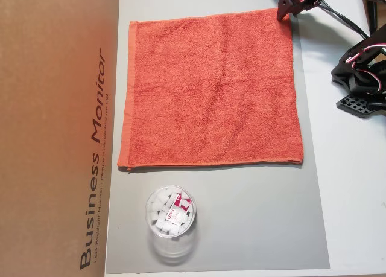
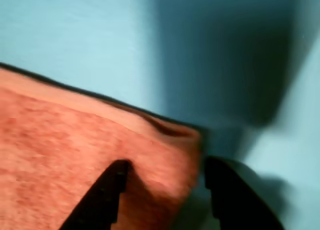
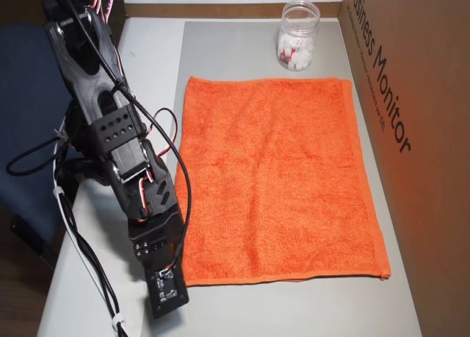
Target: Fold the blanket.
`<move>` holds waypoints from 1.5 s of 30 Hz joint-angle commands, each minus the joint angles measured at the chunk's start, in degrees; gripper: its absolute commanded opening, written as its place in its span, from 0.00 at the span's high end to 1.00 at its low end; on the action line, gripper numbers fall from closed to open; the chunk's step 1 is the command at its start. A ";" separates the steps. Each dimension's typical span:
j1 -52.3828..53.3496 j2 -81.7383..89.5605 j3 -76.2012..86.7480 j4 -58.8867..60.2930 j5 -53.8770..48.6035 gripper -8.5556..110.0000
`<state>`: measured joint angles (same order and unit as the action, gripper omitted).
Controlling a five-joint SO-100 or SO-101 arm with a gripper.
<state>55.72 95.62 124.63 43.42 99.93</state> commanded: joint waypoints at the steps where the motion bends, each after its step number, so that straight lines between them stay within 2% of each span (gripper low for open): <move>1: -1.14 -0.09 -0.53 -3.52 -0.53 0.80; 11: -1.93 -0.09 0.35 -4.31 -0.53 0.80; 20: -0.97 0.00 0.97 -4.13 -0.62 0.93; 35: -0.18 2.64 -0.18 -3.43 -0.79 0.93; 45: 3.08 13.18 5.27 -3.43 -7.12 0.93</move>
<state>57.66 104.94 129.99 39.81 93.69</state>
